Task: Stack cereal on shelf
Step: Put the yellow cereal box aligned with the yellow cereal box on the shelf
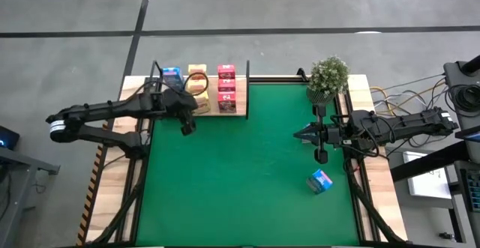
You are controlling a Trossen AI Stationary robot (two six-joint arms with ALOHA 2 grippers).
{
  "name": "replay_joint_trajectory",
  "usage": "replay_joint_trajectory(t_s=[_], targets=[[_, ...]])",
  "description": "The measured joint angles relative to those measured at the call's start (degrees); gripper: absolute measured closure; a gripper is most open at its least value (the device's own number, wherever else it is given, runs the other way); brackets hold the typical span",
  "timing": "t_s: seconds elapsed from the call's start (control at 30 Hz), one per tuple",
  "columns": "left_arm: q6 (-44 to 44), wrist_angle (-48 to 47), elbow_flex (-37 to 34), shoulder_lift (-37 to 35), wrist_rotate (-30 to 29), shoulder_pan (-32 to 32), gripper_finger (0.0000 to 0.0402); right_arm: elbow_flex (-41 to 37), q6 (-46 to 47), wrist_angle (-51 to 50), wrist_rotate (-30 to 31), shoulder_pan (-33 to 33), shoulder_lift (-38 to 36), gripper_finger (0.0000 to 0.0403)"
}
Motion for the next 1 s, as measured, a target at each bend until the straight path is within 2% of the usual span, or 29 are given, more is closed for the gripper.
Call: replay_joint_trajectory(t_s=[0.13,0.23,0.5,0.7,1.0], targets=[[-0.64,0.51,-1.58,0.00,-3.19,0.04,0.0387,0.00,-0.02,0.02,0.00,0.00,0.00,0.0394],[-0.66,1.55,-1.69,-0.02,-3.41,0.04,0.0399,0.00,-0.04,0.07,0.00,0.00,0.00,0.0394],[-0.16,4.93,-1.72,-0.07,-3.64,0.11,0.0401,0.00,-0.02,0.07,0.00,0.00,0.00,0.0394],[-0.07,4.71,-1.90,-0.04,-9.16,0.37,0.0401,0.00,0.00,0.06,0.00,0.00,0.00,0.0394],[-0.05,4.70,-1.97,-0.04,-9.75,0.42,0.0401,0.00,0.00,0.07,0.02,0.00,0.00,0.0394]])
